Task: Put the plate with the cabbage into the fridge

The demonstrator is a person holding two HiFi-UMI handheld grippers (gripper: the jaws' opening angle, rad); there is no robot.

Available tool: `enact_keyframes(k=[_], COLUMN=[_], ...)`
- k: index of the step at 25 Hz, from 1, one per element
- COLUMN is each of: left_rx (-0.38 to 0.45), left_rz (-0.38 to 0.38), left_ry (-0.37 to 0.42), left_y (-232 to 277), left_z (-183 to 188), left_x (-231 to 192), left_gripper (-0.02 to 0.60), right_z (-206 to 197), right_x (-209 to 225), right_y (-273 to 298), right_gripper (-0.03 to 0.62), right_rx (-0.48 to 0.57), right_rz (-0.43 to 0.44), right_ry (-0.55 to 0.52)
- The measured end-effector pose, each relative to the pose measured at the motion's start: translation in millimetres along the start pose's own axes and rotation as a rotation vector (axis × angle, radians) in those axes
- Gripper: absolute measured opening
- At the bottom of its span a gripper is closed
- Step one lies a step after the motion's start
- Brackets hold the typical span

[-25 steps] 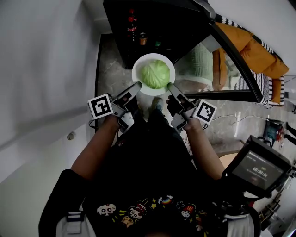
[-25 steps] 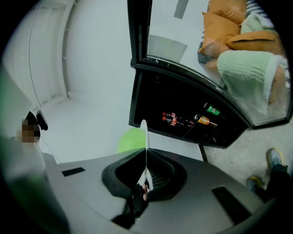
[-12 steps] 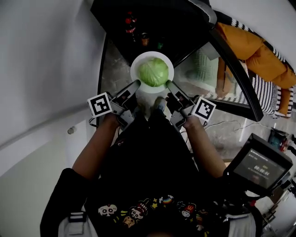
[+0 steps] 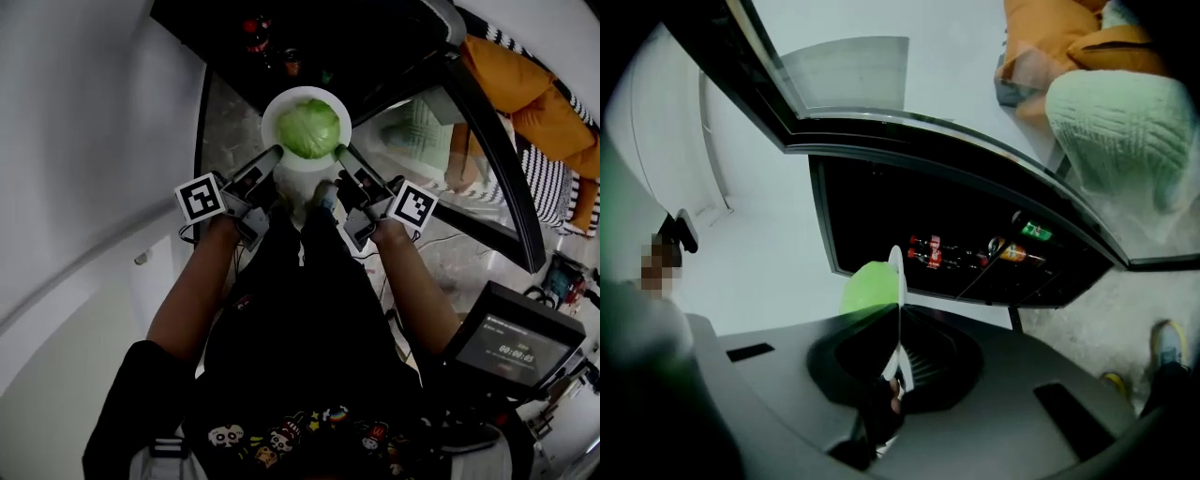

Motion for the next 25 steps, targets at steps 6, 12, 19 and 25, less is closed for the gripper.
enact_keyframes(k=[6, 12, 19, 25], left_rx=[0.018, 0.035, 0.030, 0.020], left_rz=[0.025, 0.066, 0.080, 0.081], left_ry=[-0.025, -0.043, -0.043, -0.055], left_y=[-3.8, -5.0, -3.9, -2.7], left_z=[-1.1, -1.6, -0.9, -0.8], left_x=[10.0, 13.4, 13.7, 10.2], left_gripper=[0.015, 0.015, 0.015, 0.015], right_z=[-0.4, 1.0, 1.5, 0.4], right_x=[-5.9, -7.1, -5.8, -1.6], right_y=[0.1, 1.3, -1.0, -3.1], right_gripper=[0.014, 0.014, 0.014, 0.014], right_rx=[-0.001, 0.011, 0.028, 0.045], right_rz=[-0.014, -0.018, -0.043, -0.078], right_ry=[0.041, 0.081, 0.085, 0.085])
Point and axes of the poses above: the fingertips, and each gripper's own axes: y forward along the fingers, x to its right, z out of its top, the point moved 1 cm from there along -y, backward along the fingers, and after that the axes turned 5 degrees about z, right-handed, at the moved point
